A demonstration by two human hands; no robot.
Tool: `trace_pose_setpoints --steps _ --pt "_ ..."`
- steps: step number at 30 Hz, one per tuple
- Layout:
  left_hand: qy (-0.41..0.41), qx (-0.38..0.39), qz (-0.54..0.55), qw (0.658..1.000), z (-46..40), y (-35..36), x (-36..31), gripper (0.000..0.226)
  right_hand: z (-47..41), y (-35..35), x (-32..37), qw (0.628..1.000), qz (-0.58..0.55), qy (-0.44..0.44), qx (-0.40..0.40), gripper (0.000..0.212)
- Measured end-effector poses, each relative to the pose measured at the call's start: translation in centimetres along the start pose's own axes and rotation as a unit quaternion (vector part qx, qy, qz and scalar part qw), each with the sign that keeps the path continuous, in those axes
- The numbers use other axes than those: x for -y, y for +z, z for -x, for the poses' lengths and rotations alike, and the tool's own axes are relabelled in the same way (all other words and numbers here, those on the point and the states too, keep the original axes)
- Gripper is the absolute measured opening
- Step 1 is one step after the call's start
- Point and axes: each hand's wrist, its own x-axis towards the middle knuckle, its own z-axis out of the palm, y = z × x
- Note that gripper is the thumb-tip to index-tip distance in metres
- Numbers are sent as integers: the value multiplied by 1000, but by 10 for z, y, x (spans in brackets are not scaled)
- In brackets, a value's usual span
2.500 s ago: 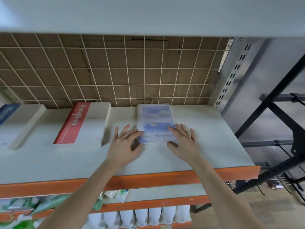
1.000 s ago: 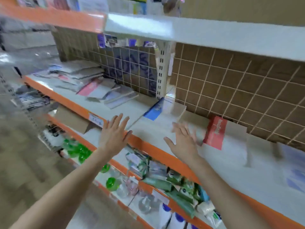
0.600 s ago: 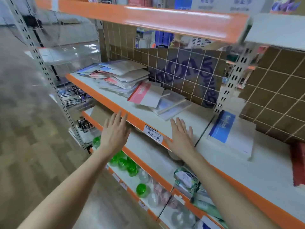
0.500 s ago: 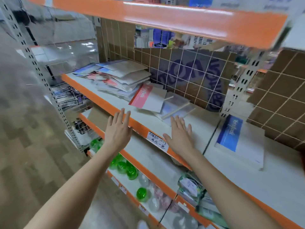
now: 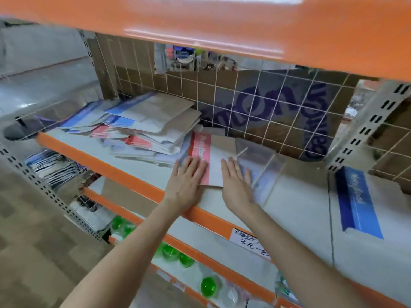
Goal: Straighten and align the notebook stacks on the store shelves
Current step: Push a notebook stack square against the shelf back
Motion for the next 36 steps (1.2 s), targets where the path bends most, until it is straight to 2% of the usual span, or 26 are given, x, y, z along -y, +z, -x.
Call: trace_pose_setpoints --steps 6,14,20,29,32,36 --pt "83 -24 10 996 12 -7 9 59 30 -5 14 998 21 50 -19 69" --pt "261 -118 57 957 63 -25 -42 62 147 -26 14 971 23 210 -110 81" --pt "380 -136 67 913 92 -55 -129 60 241 -53 -24 935 58 325 -128 70" --pt "448 -164 103 873 118 -83 -270 64 343 -72 -118 899 86 398 -164 73" --pt "448 -178 104 870 119 -85 -328 64 374 -76 -169 901 74 397 -158 67" --pt "427 -160 93 885 123 -88 -409 62 424 -82 -237 905 55 389 -162 49"
